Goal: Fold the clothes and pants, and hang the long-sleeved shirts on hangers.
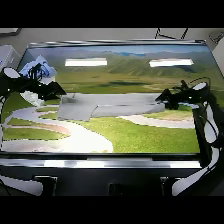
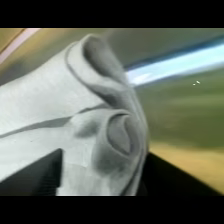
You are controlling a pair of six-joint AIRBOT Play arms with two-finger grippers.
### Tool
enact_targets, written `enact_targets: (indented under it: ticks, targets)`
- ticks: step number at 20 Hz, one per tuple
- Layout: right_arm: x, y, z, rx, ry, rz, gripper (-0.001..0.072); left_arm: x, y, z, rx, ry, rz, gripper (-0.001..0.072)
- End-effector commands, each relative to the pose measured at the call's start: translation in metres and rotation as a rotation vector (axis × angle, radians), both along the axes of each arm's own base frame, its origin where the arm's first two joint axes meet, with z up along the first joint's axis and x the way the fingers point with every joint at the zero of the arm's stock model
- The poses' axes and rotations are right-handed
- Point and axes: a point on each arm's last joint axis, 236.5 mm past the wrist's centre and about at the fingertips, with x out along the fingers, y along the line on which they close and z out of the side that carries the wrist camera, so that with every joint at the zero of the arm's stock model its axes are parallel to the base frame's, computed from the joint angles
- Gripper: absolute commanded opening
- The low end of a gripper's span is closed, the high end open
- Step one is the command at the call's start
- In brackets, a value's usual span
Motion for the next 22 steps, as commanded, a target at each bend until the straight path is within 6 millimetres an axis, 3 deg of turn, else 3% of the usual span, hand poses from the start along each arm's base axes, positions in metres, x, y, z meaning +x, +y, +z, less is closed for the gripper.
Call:
enact_targets:
  ticks: [1,2,4,5,6,7,11,14,16,18,19,20,22]
  targets:
    - [0.000,0.043,-0.002,0.071,-0.005,0.073,0.0222,-0.006,-0.034,0.021,0.005,-0.045,-0.071,0.0583]
    - [0.002,0.051,0.010,0.101,-0.035,0.094,0.0044,-0.006,-0.050,0.019,0.005,-0.055,-0.095,0.0583]
    - [0.006,0.062,0.050,0.144,-0.123,0.125,0.0039,-0.003,-0.088,0.013,0.007,-0.086,-0.147,0.0539]
    - [0.005,0.064,0.073,0.143,-0.162,0.135,0.0039,-0.002,-0.112,0.007,0.008,-0.107,-0.174,0.0270]
    - [0.001,0.069,0.100,0.144,-0.201,0.157,0.0039,-0.003,-0.136,-0.001,0.008,-0.128,-0.195,0.0075]
    - [-0.009,0.077,0.129,0.145,-0.235,0.192,0.0039,-0.004,-0.163,-0.011,0.010,-0.153,-0.216,0.0038]
    - [-0.063,0.114,0.233,0.126,-0.366,0.318,0.0039,-0.032,-0.252,-0.060,-0.037,-0.063,-0.217,0.0030]
    - [-0.095,0.139,0.292,0.106,-0.487,0.358,0.0039,-0.072,-0.329,-0.084,-0.200,0.072,-0.221,0.0030]
    - [-0.116,0.152,0.319,0.103,-0.537,0.372,0.0040,-0.099,-0.389,-0.088,-0.348,0.155,-0.169,0.0029]
    - [-0.127,0.152,0.331,0.068,-0.556,0.358,0.0040,-0.121,-0.444,-0.078,-0.489,0.170,-0.127,0.0029]
    - [-0.127,0.148,0.328,0.052,-0.533,0.334,0.0040,-0.122,-0.463,-0.069,-0.538,0.135,-0.096,0.0029]
    - [-0.124,0.144,0.322,0.041,-0.507,0.306,0.0040,-0.118,-0.472,-0.064,-0.561,0.111,-0.058,0.0028]
    - [-0.105,0.144,0.313,0.042,-0.507,0.276,0.0040,-0.103,-0.464,-0.061,-0.563,0.082,-0.038,0.0026]
